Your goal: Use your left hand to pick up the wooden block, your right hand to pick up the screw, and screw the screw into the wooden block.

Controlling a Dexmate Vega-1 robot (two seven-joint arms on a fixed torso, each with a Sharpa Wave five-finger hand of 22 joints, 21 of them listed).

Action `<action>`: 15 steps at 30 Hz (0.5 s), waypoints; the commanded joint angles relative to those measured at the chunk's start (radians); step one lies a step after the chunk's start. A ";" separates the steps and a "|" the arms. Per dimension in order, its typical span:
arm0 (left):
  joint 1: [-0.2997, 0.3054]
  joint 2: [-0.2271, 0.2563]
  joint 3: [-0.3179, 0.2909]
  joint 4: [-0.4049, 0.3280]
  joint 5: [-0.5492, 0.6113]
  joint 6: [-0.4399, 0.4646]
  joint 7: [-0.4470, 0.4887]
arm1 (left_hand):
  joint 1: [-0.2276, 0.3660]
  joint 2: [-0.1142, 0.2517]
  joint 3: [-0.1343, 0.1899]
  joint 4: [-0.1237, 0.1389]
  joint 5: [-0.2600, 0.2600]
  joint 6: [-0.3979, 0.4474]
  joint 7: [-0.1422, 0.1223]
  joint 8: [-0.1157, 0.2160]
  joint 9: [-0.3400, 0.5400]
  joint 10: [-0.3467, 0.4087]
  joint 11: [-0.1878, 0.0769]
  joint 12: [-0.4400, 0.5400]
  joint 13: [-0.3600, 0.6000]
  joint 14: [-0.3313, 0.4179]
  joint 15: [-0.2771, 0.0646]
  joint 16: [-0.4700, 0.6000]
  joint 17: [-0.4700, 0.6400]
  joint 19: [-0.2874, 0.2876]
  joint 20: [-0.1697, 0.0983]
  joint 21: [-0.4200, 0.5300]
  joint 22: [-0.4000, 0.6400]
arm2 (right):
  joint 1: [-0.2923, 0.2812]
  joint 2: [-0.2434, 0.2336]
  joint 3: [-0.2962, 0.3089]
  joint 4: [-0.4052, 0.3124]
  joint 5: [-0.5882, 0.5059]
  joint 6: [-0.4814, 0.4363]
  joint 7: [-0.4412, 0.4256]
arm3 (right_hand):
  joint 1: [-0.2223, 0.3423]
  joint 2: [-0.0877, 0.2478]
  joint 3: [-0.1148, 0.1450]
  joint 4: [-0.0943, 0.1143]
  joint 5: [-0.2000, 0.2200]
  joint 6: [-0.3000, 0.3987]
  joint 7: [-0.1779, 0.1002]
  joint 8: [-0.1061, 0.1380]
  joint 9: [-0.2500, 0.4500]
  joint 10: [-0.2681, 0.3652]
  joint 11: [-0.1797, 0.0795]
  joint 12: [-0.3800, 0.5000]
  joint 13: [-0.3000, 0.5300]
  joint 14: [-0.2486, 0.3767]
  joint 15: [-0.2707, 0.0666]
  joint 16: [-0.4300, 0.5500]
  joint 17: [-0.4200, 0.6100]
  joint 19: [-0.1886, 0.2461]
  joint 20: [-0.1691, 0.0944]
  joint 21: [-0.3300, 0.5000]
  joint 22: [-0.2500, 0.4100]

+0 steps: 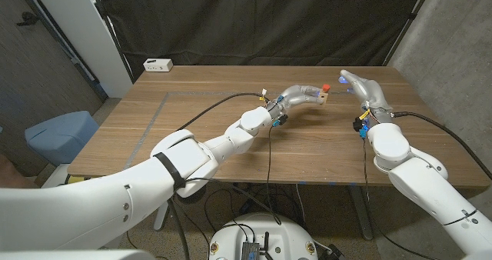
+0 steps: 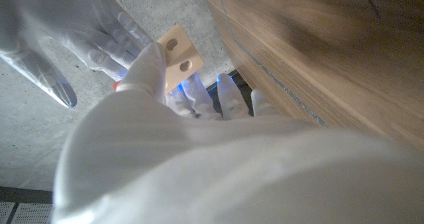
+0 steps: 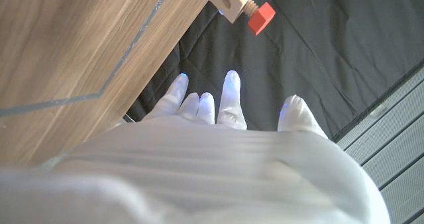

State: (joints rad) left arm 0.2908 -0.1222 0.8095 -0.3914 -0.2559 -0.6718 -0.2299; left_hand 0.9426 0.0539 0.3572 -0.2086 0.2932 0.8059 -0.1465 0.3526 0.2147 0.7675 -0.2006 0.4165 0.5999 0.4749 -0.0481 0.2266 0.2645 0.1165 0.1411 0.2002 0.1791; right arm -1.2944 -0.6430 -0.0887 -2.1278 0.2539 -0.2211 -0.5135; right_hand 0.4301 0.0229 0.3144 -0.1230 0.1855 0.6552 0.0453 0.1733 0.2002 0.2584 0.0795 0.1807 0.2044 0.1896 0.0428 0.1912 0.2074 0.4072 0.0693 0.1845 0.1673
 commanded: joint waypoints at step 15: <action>-0.021 -0.025 0.006 0.019 -0.017 0.078 -0.019 | -0.049 0.060 0.051 0.055 0.003 0.071 0.006 0.021 0.004 0.009 -0.002 0.019 0.004 0.002 -0.068 0.002 0.003 -0.003 -0.001 0.004 0.003 | 0.008 0.066 -0.049 0.142 0.122 0.249 0.027 | -0.038 0.019 -0.015 -0.004 0.011 -0.151 -0.044 -0.001 -0.015 -0.190 -0.008 -0.008 -0.012 -0.156 0.058 -0.011 -0.003 -0.128 0.019 -0.011 0.002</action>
State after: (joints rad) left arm 0.2837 -0.1363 0.8064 -0.3809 -0.2709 -0.6300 -0.2466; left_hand 0.9403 0.0516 0.3570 -0.2084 0.2923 0.8059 -0.1465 0.3526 0.2146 0.7671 -0.2005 0.4166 0.5998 0.4749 -0.0480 0.2266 0.2646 0.1164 0.1411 0.2002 0.1790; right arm -1.2910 -0.5902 -0.1214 -2.0394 0.3306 -0.0611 -0.5107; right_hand 0.4000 0.0396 0.3021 -0.1240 0.1859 0.5204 0.0080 0.1734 0.1859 0.0915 0.0700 0.1732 0.1926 0.0565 0.0937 0.1808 0.2043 0.2967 0.0880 0.1770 0.1674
